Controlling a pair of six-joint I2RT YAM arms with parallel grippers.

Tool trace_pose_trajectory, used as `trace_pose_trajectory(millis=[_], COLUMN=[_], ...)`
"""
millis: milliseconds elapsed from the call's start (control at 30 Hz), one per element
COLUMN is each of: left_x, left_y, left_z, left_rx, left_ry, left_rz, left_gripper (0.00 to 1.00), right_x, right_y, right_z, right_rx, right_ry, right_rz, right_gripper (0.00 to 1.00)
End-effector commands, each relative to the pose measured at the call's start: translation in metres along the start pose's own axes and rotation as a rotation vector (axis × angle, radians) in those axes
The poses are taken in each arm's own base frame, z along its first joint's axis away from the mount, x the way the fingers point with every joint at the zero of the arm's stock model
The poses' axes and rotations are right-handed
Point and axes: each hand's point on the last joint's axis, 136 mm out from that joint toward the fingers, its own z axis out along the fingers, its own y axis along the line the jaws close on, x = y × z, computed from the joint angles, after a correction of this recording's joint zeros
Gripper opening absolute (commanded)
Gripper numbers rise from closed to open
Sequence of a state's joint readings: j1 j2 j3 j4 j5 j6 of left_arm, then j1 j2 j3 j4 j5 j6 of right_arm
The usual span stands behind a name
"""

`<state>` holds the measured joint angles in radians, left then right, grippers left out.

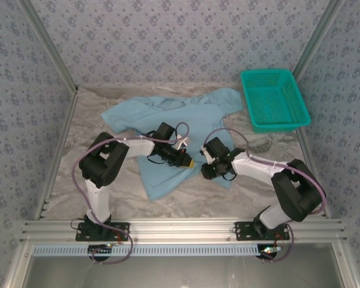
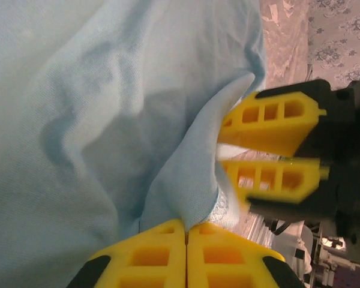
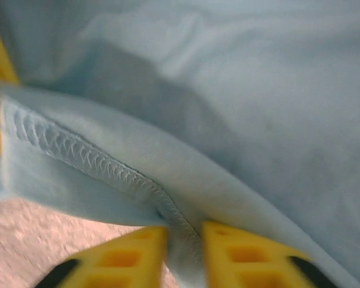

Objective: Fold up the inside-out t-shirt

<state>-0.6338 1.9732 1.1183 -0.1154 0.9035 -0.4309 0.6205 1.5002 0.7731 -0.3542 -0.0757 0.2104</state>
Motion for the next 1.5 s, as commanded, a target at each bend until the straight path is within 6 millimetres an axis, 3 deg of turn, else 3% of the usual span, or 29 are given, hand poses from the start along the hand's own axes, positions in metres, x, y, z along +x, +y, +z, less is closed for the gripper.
trace_pose_trajectory(millis=[0, 133, 333, 500, 667, 800, 1000, 1200, 1467], left_x=[-0.008, -0.012, -0.003, 0.015, 0.008, 0.001, 0.003, 0.007, 0.007], left_y=[-0.002, -0.004, -0.016, -0.001, 0.005, 0.002, -0.004, -0.01, 0.002], left_z=[-0.012, -0.025, -0.033, -0.026, -0.02, -0.019, -0.014, -0.012, -0.007], left_rx=[-0.044, -0.126, -0.284, -0.619, -0.827, -0.84, -0.713, -0.523, -0.541], left_ry=[-0.038, -0.112, -0.141, -0.076, -0.058, -0.08, -0.043, -0.009, 0.037], left_rz=[0.044, 0.127, 0.325, 0.593, 0.723, 0.732, 0.676, 0.545, 0.521], left_gripper=[0.17, 0.31, 0.45, 0.61, 0.67, 0.51, 0.25, 0.1, 0.1], right_x=[-0.025, -0.028, -0.033, -0.026, -0.024, -0.024, -0.021, -0.02, -0.02], right_y=[-0.003, 0.002, 0.007, 0.003, -0.008, -0.008, -0.01, -0.011, -0.011], right_z=[-0.013, -0.022, -0.034, -0.037, -0.039, -0.041, -0.04, -0.04, -0.039], right_rx=[-0.043, -0.141, -0.223, -0.221, -0.247, -0.256, -0.249, -0.244, -0.246], right_ry=[-0.052, -0.062, -0.085, -0.083, -0.099, -0.107, -0.105, -0.106, -0.11], right_rz=[0.011, 0.061, 0.089, 0.12, 0.185, 0.19, 0.199, 0.2, 0.204], right_gripper=[0.12, 0.0, 0.0, 0.0, 0.03, 0.03, 0.04, 0.04, 0.04])
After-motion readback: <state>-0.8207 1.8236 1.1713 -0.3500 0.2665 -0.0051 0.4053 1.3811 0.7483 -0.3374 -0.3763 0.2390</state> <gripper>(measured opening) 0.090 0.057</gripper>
